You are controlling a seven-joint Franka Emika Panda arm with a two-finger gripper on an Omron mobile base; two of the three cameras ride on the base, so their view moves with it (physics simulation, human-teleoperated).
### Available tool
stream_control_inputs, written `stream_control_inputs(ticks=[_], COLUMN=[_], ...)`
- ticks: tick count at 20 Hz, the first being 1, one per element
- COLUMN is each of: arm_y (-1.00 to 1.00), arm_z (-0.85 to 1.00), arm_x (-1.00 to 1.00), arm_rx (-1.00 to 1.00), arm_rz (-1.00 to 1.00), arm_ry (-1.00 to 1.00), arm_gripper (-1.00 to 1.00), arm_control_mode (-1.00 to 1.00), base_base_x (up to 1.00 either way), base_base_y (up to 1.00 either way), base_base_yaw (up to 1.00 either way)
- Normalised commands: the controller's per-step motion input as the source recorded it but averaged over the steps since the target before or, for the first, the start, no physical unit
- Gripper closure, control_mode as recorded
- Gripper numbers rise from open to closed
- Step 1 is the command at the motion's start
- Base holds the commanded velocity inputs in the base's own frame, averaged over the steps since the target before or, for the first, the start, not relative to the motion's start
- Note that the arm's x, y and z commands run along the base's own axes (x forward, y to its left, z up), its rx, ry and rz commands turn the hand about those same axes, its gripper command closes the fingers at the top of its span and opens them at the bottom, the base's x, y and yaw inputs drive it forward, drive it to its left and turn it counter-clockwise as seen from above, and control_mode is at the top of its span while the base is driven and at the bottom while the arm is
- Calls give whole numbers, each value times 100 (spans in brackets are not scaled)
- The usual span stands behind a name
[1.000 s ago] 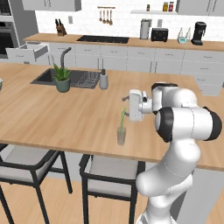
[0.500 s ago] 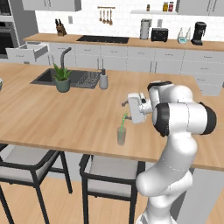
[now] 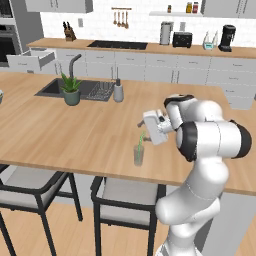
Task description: Take a straw from the drawer in front and place it inside the glass cup on the dining counter.
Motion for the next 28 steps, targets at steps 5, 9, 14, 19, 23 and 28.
stream_control_inputs(ticks=[5,9,14,19,23,28], arm_y=[9,-15,-23,-15,-5,0], arm_z=[-26,0,2,15,24,4], arm_x=[-16,-2,-6,-15,-25,-29], arm_rx=[-12,0,0,0,0,0], arm_rz=[0,0,0,0,-2,-5], arm_ry=[-8,-14,-12,-2,-3,0], arm_gripper=[-100,-100,-100,-100,-100,-100], arm_control_mode=[-100,-100,-100,-100,-100,-100], base_base_x=[0,0,0,0,0,0], base_base_y=[0,0,0,0,0,0], base_base_yaw=[0,0,0,0,0,0])
